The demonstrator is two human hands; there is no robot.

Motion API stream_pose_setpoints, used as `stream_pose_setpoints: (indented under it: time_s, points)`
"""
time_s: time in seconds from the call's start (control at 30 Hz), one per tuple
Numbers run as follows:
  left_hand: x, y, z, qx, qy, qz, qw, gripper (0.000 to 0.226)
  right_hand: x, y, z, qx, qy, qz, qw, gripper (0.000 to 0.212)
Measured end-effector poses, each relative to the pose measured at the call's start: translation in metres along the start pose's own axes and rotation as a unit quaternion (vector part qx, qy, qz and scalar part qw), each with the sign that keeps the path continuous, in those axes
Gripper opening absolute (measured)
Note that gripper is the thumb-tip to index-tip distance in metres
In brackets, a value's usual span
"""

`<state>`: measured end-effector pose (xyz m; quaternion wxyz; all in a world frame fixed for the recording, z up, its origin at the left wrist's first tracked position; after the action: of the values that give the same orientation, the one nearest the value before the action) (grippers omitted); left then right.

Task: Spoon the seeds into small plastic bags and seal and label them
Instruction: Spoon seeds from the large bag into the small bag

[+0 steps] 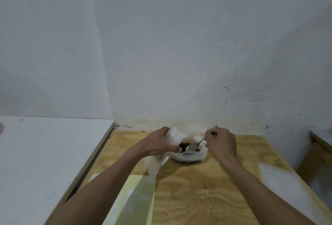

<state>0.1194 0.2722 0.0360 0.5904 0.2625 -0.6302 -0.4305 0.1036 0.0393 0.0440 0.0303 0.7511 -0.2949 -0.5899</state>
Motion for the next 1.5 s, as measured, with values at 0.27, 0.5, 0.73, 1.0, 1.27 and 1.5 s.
stream_pose_setpoints:
  time_s: [0.27,0.5,0.73,1.0,1.27,1.5]
  points:
    - [0.000,0.004,0.003,0.019,-0.015,-0.004,1.000,0.090,0.022,-0.018,0.001,0.020,-0.232,-0.184,0.955,0.023]
    - [-0.017,0.014,0.005,0.046,0.004,0.020,0.999,0.083,0.016,0.003,-0.018,0.040,-0.245,-0.232,0.940,0.014]
    - [-0.021,0.012,0.007,0.033,0.004,0.021,0.999,0.079,-0.009,0.013,-0.033,0.029,-0.229,-0.270,0.935,0.012]
    - [-0.024,0.014,0.008,0.038,0.012,0.030,0.999,0.091,-0.048,-0.006,-0.018,-0.027,-0.139,-0.268,0.953,0.018]
    - [-0.035,0.025,0.015,0.061,0.017,0.052,0.997,0.082,-0.065,-0.020,-0.003,-0.033,-0.046,-0.260,0.964,0.015]
    - [-0.042,0.023,0.015,0.068,0.027,0.056,0.996,0.076,-0.060,-0.017,0.000,-0.019,0.009,-0.245,0.969,0.019]
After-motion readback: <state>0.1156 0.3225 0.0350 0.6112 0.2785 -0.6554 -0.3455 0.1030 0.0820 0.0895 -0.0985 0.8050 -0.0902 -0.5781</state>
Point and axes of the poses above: each hand's wrist, its own z-axis away from the middle knuckle, its own y-axis out of the back of the hand, x = y × z, the point moved 2 cm from there along -z, towards the middle knuckle, and after that the axes turned 12 degrees about -z, right-handed, at the moved point
